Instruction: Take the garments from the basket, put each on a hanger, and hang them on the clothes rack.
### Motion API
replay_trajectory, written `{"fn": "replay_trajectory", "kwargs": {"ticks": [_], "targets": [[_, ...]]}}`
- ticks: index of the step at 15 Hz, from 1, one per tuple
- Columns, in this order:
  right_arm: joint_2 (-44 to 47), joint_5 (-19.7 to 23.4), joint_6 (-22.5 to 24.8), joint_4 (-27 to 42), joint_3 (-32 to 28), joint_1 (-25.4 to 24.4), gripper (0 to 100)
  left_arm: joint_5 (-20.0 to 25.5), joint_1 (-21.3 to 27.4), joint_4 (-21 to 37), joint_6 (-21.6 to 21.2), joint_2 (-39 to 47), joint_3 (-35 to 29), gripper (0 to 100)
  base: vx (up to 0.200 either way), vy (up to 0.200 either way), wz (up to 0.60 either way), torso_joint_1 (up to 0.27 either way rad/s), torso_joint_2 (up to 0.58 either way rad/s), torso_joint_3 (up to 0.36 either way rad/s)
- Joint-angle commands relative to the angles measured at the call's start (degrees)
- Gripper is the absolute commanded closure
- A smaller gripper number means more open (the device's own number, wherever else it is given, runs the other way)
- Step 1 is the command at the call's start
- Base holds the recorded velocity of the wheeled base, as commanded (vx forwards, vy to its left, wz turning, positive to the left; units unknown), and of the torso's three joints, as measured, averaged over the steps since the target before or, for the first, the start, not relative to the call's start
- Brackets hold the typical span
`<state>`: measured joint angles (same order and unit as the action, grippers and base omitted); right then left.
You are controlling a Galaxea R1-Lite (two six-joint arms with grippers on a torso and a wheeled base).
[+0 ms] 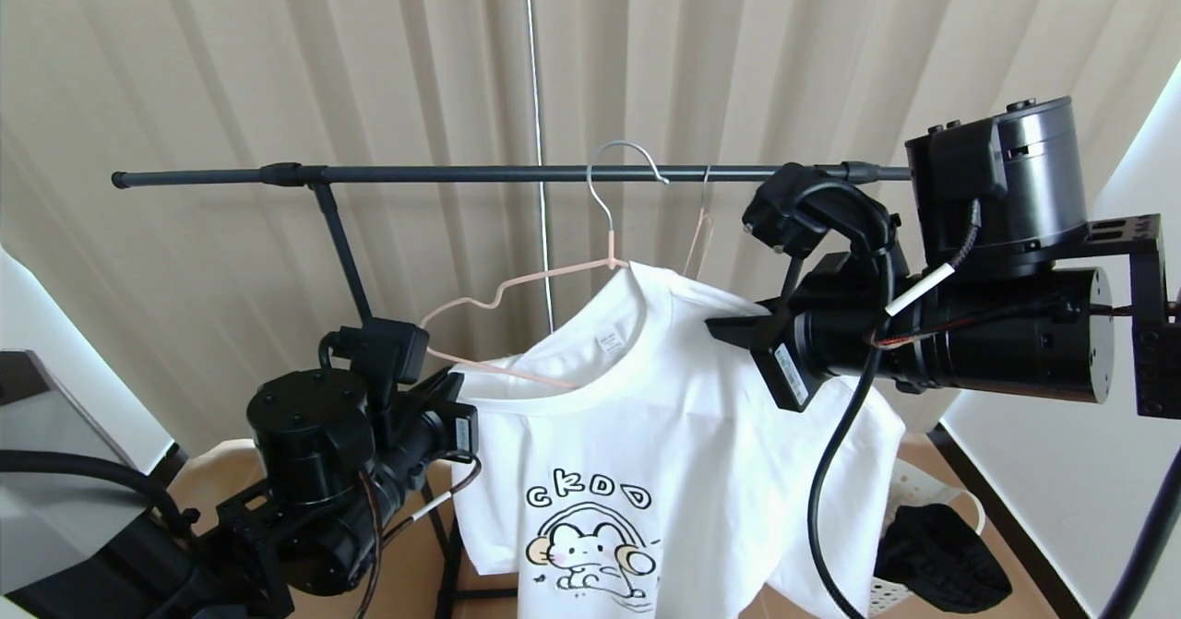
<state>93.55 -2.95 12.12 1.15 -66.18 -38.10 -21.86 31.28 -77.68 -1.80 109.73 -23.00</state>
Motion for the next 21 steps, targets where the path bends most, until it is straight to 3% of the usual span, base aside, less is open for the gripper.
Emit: {"fn": "replay_trajectory", "kwargs": {"ticks": [1, 12, 15, 21], "targets": [[-0.7, 0.0, 0.1, -1.0, 2.2, 0.6, 100, 0.1, -0.7, 0.0, 0.0, -0.1, -0.2, 100, 0.0, 0.0, 0.0, 0.0, 0.0, 0.0], [-3.2, 0.0, 0.1, -1.0, 5.0, 2.2, 100, 0.3, -5.6, 0.1, 0.0, 0.1, -2.1, 100, 0.0, 0.0, 0.0, 0.0, 0.0, 0.0], [-4.4, 0.0, 0.0, -1.0, 6.3, 2.3, 100, 3.8, -6.6, 0.1, 0.2, -0.1, -1.9, 100, 0.0, 0.0, 0.0, 0.0, 0.0, 0.0], [-6.3, 0.0, 0.1, -1.0, 8.4, 3.7, 100, 4.3, -8.2, 0.1, 0.2, 0.1, -2.4, 100, 0.0, 0.0, 0.0, 0.0, 0.0, 0.0]]}}
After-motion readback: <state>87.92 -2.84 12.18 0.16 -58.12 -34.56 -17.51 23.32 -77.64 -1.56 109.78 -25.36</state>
